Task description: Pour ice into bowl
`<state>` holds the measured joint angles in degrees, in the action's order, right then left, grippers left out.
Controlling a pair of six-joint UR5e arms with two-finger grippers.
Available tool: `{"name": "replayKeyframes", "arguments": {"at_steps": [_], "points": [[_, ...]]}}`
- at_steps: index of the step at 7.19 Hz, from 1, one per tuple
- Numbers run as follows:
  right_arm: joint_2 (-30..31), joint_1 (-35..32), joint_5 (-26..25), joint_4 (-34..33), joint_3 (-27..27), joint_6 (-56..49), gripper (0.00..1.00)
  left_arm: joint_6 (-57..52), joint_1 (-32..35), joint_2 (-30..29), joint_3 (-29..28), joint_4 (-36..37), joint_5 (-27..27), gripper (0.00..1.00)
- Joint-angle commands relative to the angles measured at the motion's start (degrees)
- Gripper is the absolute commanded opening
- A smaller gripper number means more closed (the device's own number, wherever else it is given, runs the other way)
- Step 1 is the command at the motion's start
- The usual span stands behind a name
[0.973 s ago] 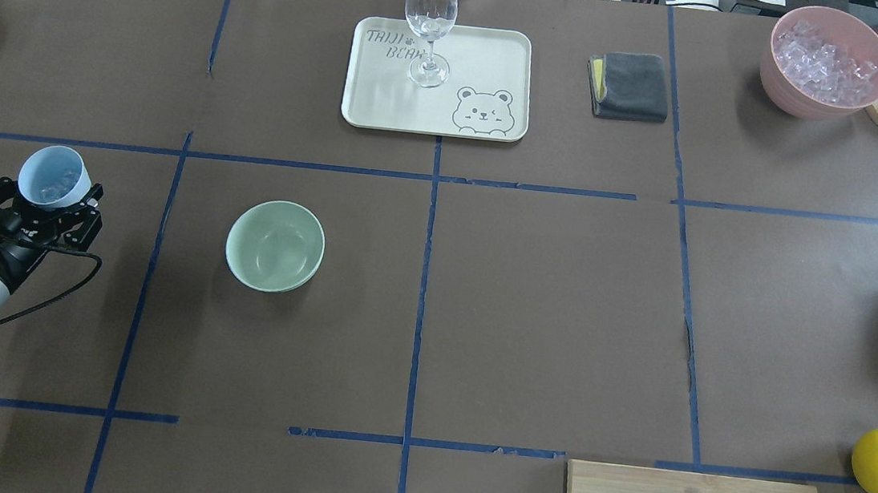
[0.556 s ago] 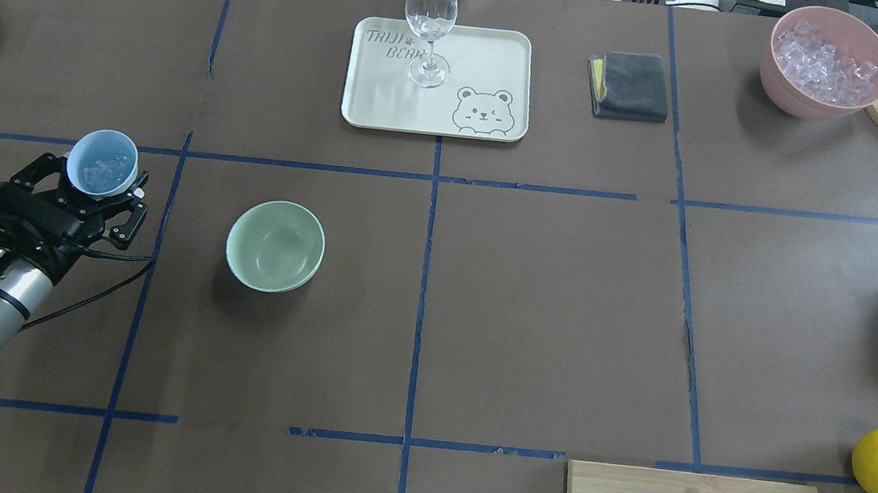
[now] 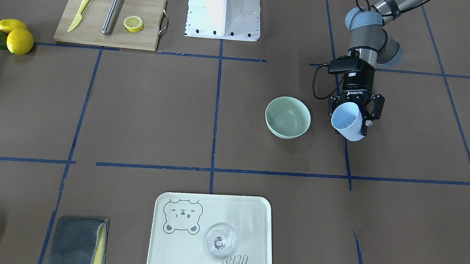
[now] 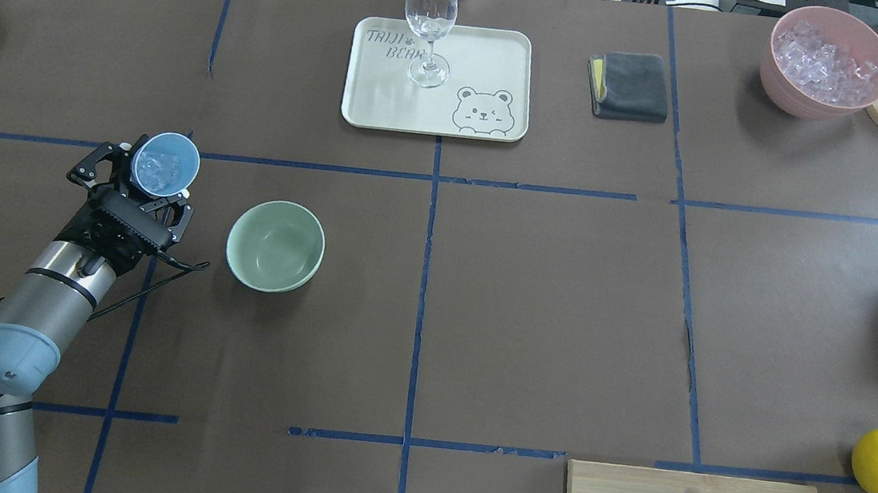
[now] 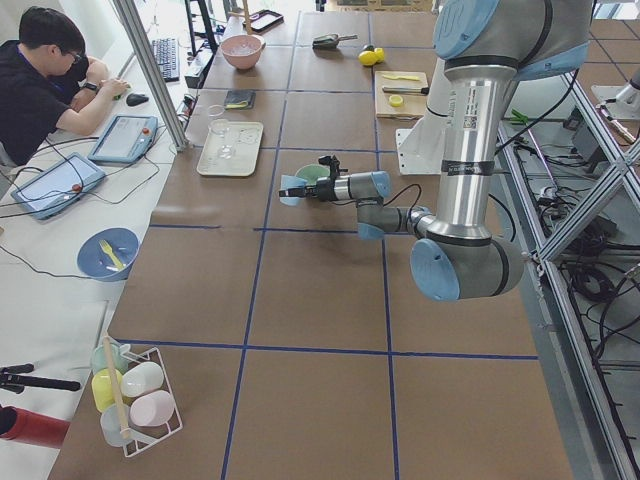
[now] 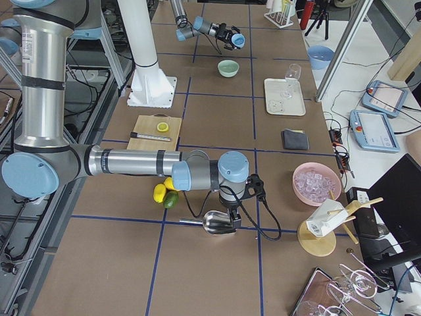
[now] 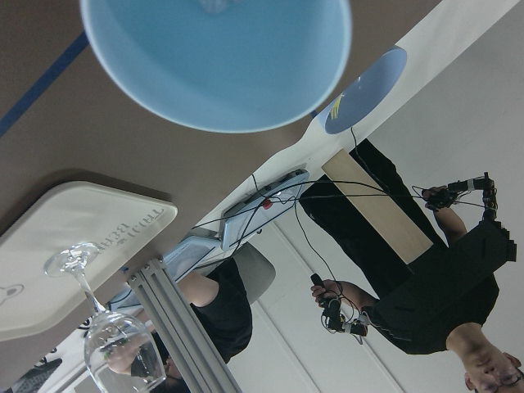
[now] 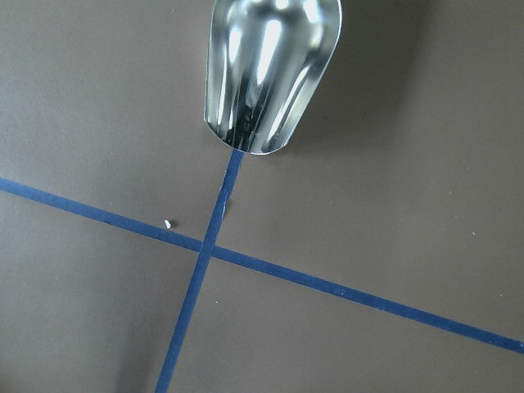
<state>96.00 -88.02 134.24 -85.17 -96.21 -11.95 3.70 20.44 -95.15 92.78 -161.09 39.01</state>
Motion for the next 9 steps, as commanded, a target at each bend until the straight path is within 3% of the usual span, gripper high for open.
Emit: {"name": "replayKeyframes", "arguments": {"at_steps": [1,9], "points": [[0.41,-0.05,-0.03,0.00,0.06,0.09,1.00,-9.37,-0.14,-0.56,-0.49,0.51,-0.16,0.00],[0.59,-1.02,-0.03,0.00,0.06,0.26,1.00,-38.90,-2.86,-4.60,-2.60,0.51,-2.08,0.00]]}}
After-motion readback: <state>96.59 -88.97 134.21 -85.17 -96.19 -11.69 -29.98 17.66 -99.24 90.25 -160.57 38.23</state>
